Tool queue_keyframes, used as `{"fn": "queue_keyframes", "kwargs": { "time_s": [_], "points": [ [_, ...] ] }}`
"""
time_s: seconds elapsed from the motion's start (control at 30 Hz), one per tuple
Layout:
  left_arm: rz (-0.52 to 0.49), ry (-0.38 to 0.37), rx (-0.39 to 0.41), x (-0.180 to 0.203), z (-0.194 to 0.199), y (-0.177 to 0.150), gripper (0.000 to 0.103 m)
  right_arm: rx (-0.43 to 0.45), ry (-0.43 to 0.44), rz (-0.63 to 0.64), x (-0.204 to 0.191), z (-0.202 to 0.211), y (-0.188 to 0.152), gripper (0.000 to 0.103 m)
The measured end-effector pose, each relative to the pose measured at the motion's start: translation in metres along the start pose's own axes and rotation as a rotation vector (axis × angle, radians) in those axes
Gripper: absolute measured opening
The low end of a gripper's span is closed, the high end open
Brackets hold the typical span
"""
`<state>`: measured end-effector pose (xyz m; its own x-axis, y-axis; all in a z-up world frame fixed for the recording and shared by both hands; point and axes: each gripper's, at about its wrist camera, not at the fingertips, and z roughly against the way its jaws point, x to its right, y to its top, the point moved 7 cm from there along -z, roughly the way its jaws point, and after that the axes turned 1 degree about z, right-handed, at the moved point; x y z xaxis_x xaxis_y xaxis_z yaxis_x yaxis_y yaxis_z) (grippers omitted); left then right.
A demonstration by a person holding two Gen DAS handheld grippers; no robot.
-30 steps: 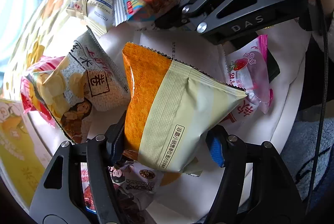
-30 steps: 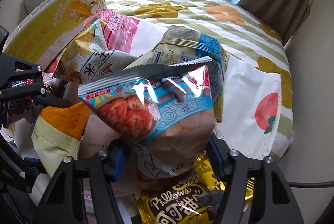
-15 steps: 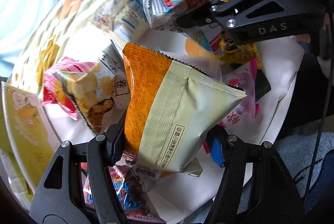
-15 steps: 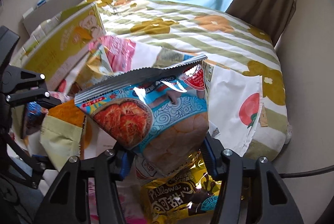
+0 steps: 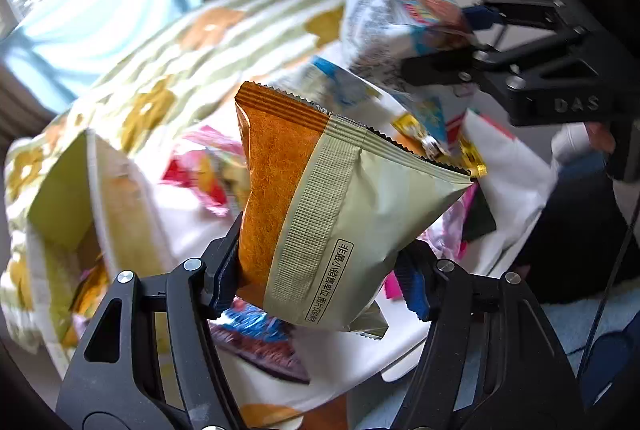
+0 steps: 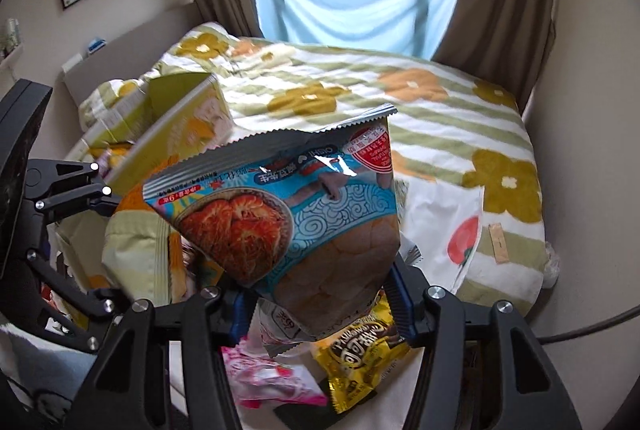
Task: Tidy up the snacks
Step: 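Carry both bags over the green box and release them inside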
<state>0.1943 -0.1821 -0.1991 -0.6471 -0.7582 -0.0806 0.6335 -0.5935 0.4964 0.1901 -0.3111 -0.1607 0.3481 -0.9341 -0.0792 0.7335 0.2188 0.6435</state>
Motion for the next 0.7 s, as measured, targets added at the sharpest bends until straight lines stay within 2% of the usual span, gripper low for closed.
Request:
{"fn": "queue_keyframes", "kwargs": {
  "time_s": [0.17, 0.37, 0.57, 0.7],
  "points": [
    [0.141, 0.074, 0.039, -0.034, 0.043, 0.001, 0.062, 0.051, 0.047, 0.066, -0.027, 0.020, 0.029, 0.052],
    [0.293, 0.155, 0.092, -0.097, 0.087, -0.013, 0.062, 0.094, 0.103, 0.115, -0.067, 0.023, 0.061, 0.052],
    [0.372, 0.226, 0.111, -0.180, 0.108, -0.030, 0.062, 0.127, 0.157, 0.129, -0.116, 0.010, 0.098, 0.052],
    [0.432, 0.232, 0.099, -0.245, 0.109, -0.046, 0.062, 0.140, 0.178, 0.143, -0.154, -0.009, 0.127, 0.052]
  ]
}}
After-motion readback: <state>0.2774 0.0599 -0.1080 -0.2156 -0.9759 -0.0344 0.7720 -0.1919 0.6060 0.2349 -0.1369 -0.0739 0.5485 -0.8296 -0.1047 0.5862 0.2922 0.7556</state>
